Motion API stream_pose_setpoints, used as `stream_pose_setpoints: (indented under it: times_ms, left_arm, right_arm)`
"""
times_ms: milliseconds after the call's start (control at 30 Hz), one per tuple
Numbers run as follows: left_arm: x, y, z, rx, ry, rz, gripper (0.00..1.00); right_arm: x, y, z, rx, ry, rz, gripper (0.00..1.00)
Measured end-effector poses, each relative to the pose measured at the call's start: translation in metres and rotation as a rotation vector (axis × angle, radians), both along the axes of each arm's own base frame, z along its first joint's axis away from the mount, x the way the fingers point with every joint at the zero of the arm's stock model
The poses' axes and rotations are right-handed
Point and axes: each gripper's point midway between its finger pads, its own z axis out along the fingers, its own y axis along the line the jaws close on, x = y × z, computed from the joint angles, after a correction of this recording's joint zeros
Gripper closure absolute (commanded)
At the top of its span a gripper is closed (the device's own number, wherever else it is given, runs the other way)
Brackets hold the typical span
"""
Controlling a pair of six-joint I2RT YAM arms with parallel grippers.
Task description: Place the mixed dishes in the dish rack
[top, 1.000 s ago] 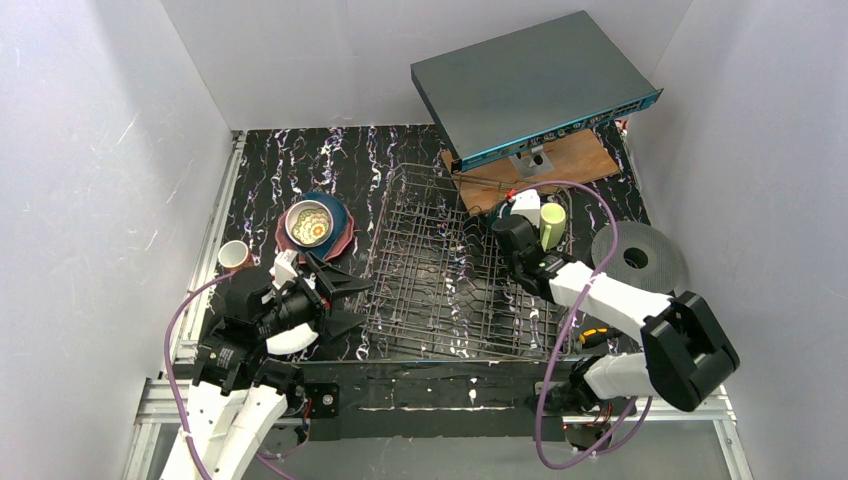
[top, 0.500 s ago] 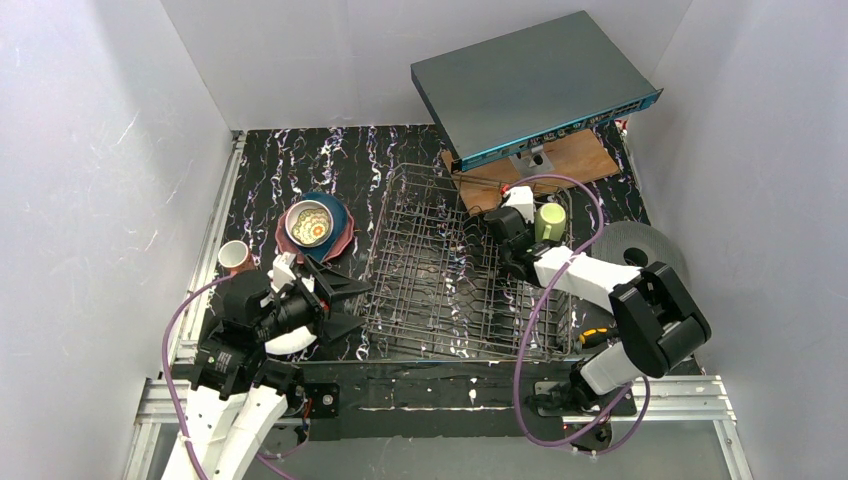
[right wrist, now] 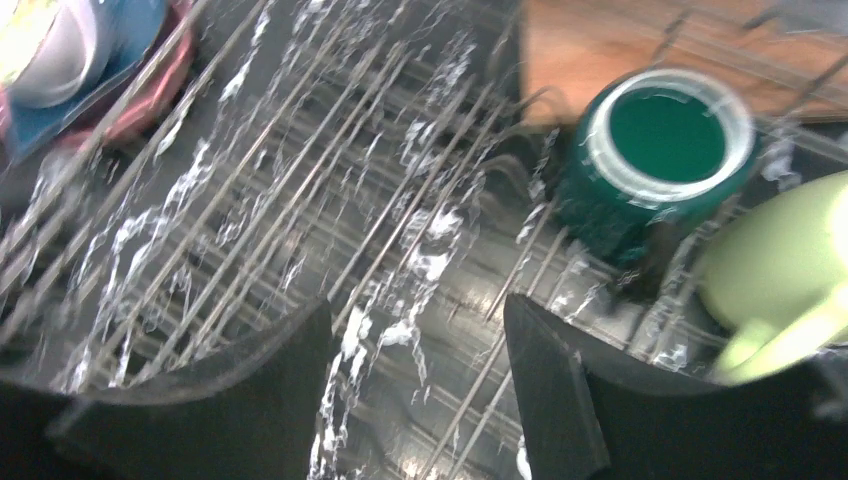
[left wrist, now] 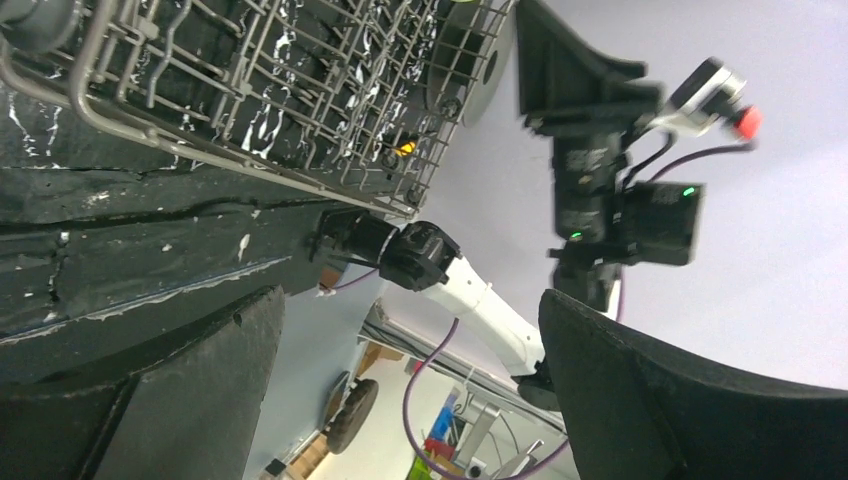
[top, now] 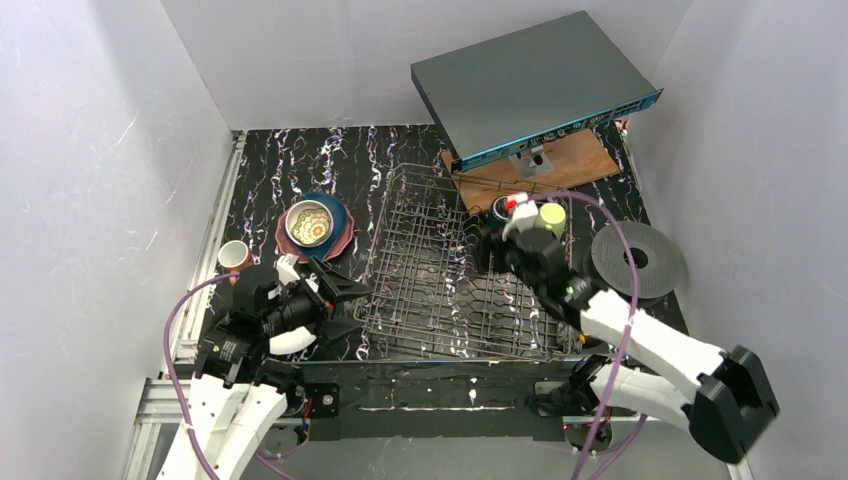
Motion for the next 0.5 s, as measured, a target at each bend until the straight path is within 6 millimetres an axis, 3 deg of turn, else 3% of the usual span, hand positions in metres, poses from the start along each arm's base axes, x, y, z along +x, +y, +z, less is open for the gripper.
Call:
stream_pose_setpoints:
  times_ms: [100, 133, 200, 267, 400, 500]
  left_arm:
    - [0.0, 0.003, -0.011, 0.055, 0.018, -0.008, 0.02]
    - [0.0, 0.01, -0.019, 0.115, 0.038, 0.008, 0.02]
    - [0.002, 0.029, -0.023, 0.253, 0.044, 0.059, 0.02]
    - [0.009, 0.051, -0.014, 0.396, 0.002, 0.121, 0.02]
    - [0.028, 0.086, 0.009, 0.619, -0.088, 0.19, 0.02]
    - [0.049, 0.108, 0.011, 0.804, -0.088, 0.195, 0.02]
  right_arm:
    - [-0.035, -0.002, -0.037, 0.029, 0.034, 0.11, 0.26]
    - [-0.052, -0.005, -0.058, 0.02, 0.068, 0.15, 0.26]
    - [-0.065, -0.009, -0.077, 0.009, 0.105, 0.179, 0.25]
    - [-0.068, -0.007, -0.078, 0.026, 0.102, 0.198, 0.25]
    - [-0.064, 0.003, -0.058, 0.087, 0.039, 0.224, 0.25]
    - [-0.063, 0.01, -0.048, 0.128, 0.002, 0.252, 0.25]
